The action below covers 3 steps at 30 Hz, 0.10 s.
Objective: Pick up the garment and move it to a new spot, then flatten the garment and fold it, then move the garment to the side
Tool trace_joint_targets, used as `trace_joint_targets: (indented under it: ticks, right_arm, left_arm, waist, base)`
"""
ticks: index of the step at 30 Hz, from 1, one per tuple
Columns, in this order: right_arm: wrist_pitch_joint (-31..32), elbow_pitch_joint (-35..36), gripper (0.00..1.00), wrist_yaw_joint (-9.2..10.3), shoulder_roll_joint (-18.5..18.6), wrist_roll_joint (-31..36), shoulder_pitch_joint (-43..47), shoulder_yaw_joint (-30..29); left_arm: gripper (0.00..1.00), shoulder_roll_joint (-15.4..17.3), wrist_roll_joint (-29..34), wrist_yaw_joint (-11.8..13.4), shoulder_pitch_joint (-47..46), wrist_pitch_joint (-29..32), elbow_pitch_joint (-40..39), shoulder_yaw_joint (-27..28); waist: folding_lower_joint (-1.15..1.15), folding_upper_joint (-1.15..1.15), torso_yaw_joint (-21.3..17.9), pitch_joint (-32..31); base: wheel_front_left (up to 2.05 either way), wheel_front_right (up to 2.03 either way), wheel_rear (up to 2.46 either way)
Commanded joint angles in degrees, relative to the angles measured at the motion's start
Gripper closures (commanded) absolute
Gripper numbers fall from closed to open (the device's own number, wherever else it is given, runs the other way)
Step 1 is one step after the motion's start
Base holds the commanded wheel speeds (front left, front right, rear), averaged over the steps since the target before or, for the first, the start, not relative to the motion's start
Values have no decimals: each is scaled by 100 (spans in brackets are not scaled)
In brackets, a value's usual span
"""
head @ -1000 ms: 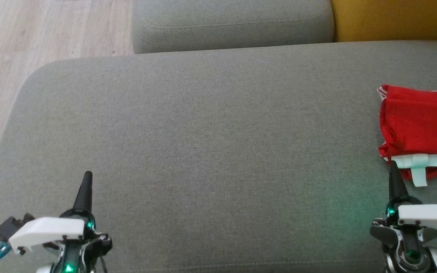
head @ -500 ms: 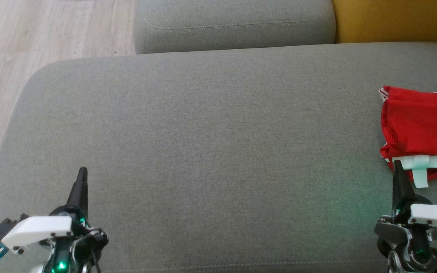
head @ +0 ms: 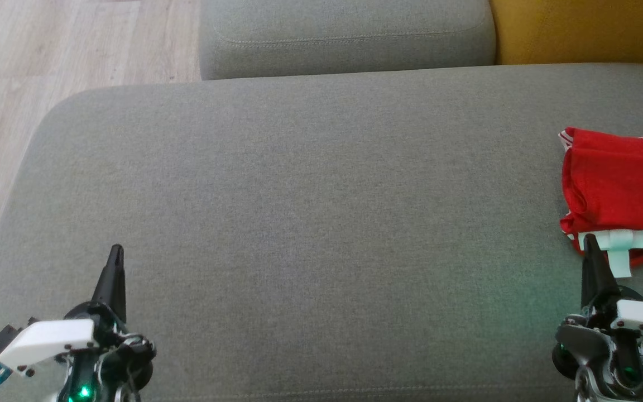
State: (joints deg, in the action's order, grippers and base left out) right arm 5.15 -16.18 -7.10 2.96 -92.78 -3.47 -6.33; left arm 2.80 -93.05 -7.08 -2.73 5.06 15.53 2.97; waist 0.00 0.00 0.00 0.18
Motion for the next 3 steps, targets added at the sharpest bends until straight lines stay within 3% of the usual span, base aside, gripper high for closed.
trace_joint_targets:
  ticks: [1, 3]
  right_arm:
    - [44, 222, 100, -39, 74, -32, -261, 93]
    - [45, 221, 100, -39, 73, -31, -261, 92]
  left_arm:
    - [100, 101, -17, -41, -335, 41, -153, 228]
    - [100, 100, -16, -41, -335, 42, -153, 229]
  waist:
    - [0, 0, 0, 0]
    - [0, 0, 0, 0]
  base:
    - [0, 0, 0]
    - [0, 0, 0]
